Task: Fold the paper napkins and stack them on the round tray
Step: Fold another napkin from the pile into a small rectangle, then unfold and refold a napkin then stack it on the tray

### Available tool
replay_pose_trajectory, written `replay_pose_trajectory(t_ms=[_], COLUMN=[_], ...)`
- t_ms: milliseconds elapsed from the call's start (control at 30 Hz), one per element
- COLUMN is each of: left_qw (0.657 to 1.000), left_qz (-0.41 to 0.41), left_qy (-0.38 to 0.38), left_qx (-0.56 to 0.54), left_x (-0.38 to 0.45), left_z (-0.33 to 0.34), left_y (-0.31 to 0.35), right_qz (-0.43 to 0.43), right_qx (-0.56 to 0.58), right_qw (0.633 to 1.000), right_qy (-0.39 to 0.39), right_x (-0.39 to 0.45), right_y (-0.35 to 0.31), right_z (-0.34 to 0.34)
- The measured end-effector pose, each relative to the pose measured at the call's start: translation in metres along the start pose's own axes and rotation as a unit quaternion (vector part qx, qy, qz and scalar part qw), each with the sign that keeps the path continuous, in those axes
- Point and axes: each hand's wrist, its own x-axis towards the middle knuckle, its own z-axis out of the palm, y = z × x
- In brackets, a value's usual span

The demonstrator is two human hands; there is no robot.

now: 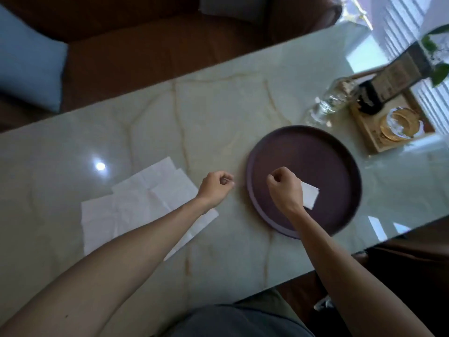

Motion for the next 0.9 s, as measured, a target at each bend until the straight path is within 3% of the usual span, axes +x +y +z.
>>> replay_pose_trajectory(t_ms=[267,433,633,900], left_qw=[0.982,0.971,0.976,0.984], left_qz=[-0.093,-0.132,-0.143,-0.132], left_qy=[0.138,0.177,0.153,0.118], left_qx=[-0.088,-0.094,-0.059,0.014], left_x=[-0.065,-0.093,-0.096,-0.076], left_z=[-0.121,-0.17,-0.199,-0.196], left_y=[-0.084,-0.14,-0.183,-0.19], right_qz=[-0.072,-0.083,-0.103,-0.037], right_qx=[-0.092,-0.119,-0.206,-0.253], right_qw=[0.976,0.959,0.955,0.961], right_qy=[-0.183,-0.244,-0.188,-0.109], right_x=[-0.05,-0.084,-0.098,-0.085], right_y=[-0.086,-0.108,-0.11,-0.099], right_z=[0.099,0.159,0.194,0.207])
